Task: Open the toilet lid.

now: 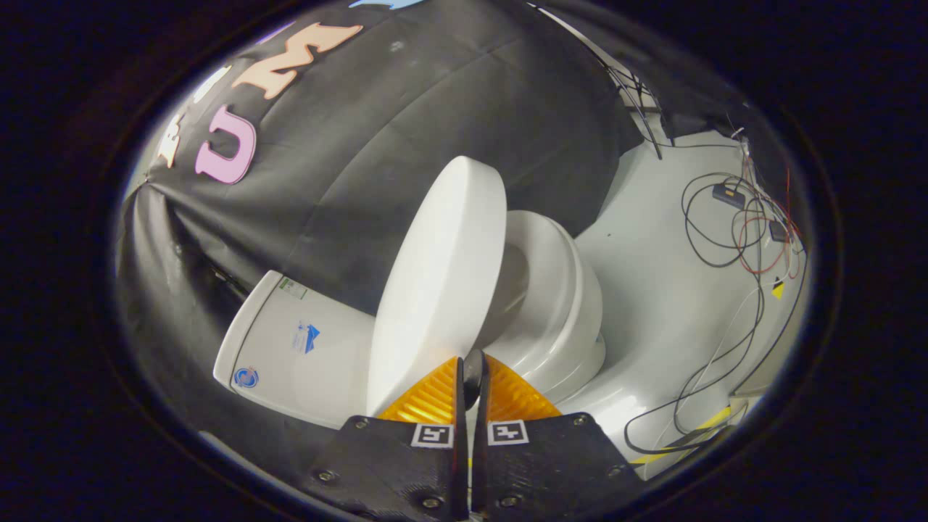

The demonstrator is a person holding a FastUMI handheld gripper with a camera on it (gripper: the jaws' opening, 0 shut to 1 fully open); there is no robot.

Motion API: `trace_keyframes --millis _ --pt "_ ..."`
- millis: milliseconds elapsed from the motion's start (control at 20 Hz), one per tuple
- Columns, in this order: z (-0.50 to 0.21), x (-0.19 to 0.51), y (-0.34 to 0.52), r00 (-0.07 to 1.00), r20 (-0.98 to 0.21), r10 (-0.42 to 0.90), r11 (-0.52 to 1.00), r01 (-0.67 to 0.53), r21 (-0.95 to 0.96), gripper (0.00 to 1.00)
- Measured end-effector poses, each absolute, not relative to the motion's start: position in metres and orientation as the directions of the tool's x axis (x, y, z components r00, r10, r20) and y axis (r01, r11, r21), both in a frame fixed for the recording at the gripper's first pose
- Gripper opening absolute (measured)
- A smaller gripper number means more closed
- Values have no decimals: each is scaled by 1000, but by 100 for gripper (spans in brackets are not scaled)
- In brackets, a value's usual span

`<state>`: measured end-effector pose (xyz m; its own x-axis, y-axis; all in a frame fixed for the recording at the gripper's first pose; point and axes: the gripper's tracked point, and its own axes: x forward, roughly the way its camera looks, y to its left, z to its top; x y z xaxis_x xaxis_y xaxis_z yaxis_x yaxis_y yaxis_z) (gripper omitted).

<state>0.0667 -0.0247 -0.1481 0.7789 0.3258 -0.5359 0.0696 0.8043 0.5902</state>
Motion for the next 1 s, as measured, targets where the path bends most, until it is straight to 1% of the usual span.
trace_keyframes --millis 450,550,1000 --pt "-118 64 -10 796 -508 328 823 23 567 3" --pt "-111 64 -8 801 -500 330 828 8 561 2" --pt "-83 61 9 814 -469 343 858 -69 509 2"
